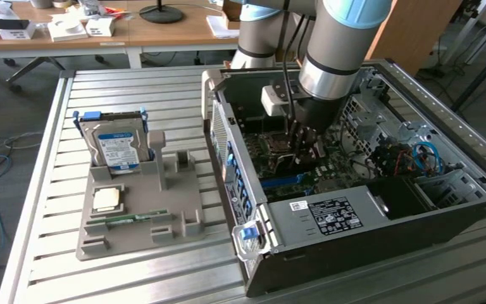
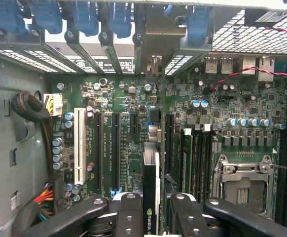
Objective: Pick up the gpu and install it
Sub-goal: 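Insert the gpu into the slot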
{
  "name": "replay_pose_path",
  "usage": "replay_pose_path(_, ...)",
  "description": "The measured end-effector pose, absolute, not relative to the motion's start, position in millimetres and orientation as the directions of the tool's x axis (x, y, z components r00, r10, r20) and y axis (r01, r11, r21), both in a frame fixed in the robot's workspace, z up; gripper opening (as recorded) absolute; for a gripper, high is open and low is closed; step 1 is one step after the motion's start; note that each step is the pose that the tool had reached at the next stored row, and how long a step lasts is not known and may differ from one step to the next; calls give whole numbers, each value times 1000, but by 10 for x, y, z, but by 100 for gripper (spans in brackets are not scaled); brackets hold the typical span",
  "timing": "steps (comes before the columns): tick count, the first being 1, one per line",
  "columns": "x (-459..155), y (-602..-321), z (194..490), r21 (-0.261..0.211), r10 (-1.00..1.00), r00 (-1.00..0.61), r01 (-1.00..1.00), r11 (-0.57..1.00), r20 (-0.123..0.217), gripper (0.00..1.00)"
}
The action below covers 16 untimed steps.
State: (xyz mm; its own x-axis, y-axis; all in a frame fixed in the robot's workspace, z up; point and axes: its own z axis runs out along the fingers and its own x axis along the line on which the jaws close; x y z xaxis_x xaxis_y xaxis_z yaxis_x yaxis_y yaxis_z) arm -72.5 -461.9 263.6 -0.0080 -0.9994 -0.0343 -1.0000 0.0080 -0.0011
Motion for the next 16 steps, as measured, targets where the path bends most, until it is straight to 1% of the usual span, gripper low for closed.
replay_pose_path(16,-724,-4619,2604,-1,-999,-8,-1000,8,-34,26)
